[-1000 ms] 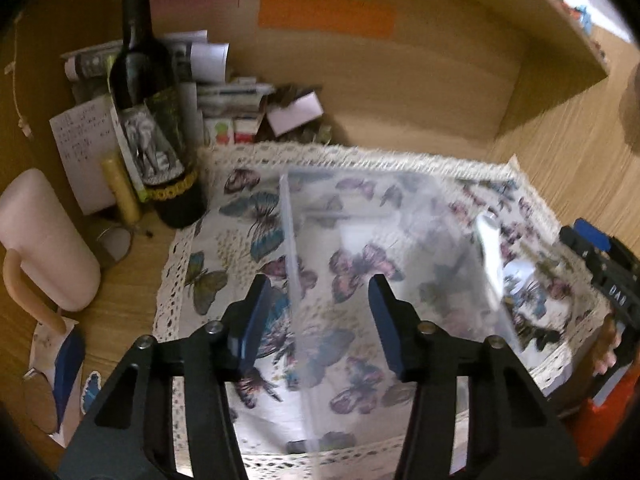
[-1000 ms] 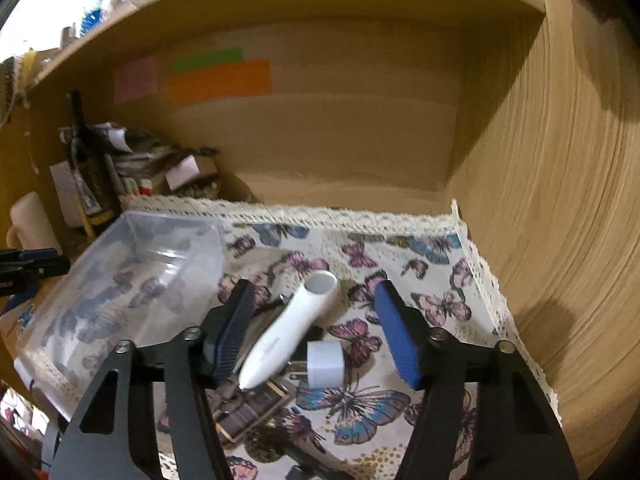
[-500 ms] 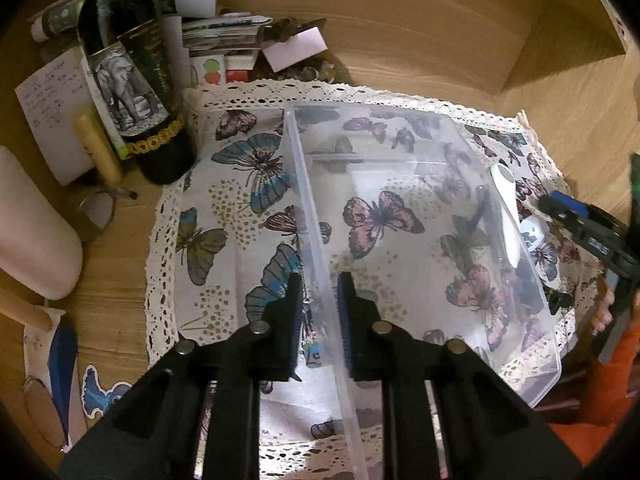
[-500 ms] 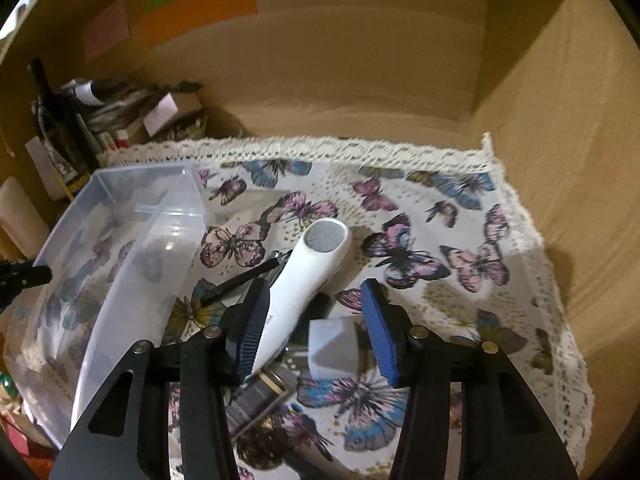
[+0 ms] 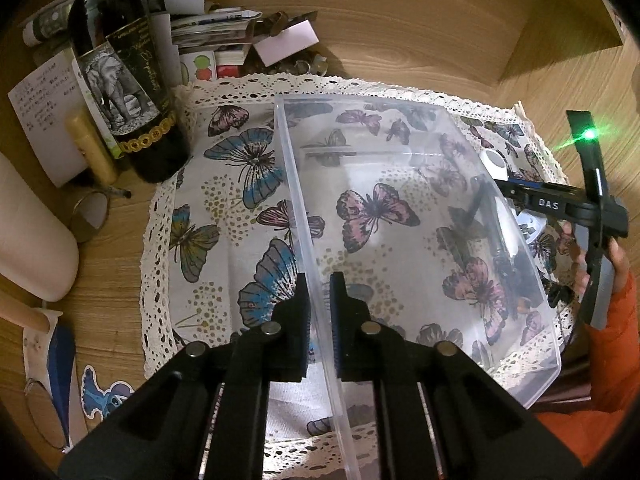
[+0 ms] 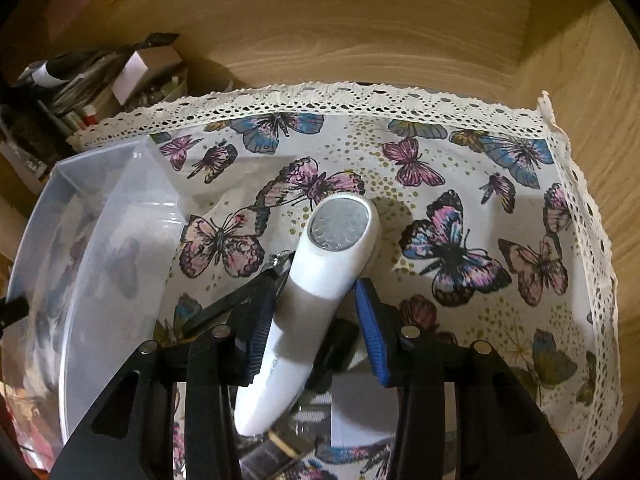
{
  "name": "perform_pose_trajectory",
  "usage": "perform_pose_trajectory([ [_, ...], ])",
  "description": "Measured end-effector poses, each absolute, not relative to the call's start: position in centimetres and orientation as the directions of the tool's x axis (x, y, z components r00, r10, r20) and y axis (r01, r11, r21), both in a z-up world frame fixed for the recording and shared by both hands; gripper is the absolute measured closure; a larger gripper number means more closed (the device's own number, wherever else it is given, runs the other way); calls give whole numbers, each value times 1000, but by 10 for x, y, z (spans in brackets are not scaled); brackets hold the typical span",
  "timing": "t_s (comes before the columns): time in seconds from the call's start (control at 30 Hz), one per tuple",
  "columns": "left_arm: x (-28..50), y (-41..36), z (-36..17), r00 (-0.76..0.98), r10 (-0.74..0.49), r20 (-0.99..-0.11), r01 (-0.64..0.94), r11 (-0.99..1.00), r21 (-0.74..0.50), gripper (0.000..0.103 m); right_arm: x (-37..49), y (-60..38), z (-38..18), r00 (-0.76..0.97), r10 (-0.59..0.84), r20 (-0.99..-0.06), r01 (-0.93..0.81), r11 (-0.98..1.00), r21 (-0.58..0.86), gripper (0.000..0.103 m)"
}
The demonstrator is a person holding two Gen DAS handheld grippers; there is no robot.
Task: Organize rigid objects
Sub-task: 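Grasp the clear box wall with the left tool while the right tool grasps the white handheld device, then lower the white device into the clear box and open the right tool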
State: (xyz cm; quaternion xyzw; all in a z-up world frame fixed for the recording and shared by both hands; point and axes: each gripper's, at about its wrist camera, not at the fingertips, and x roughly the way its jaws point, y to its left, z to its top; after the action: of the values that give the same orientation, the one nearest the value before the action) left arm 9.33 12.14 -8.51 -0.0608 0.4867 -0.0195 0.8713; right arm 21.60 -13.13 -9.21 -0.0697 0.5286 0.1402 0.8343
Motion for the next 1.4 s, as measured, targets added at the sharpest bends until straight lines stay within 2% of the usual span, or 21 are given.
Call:
perform_pose_trajectory([
  [0.17,92,123,-85,531,-99,-842,-28,991,-134,93,227,-127,-107,368,120,-922,-304,953,3,65],
  [0.27,93,122,-85,534,-97,-840,-29,991,-134,93,226,-122,-108,385,88,-919,-304,952,-36,74],
  [0.47,93,123,-85,533,-99,-840,-31,990,-136,93,222,-122,-96,420,107,-901,-300,954,-26,74],
  [0.83,92,121,-86,539,-86,-838,-36,991,-125,93,184,-109,-18,557,229,-798,-366,931,11,74],
  [1.13,91,121,-86,548,-83,-832,-35,992,-122,93,167,-65,-5,548,349,-760,-484,874,53,74],
  [1.4,90,120,-86,555,-76,-828,-29,993,-110,93,165,-25,-14,482,394,-783,-562,824,68,74],
])
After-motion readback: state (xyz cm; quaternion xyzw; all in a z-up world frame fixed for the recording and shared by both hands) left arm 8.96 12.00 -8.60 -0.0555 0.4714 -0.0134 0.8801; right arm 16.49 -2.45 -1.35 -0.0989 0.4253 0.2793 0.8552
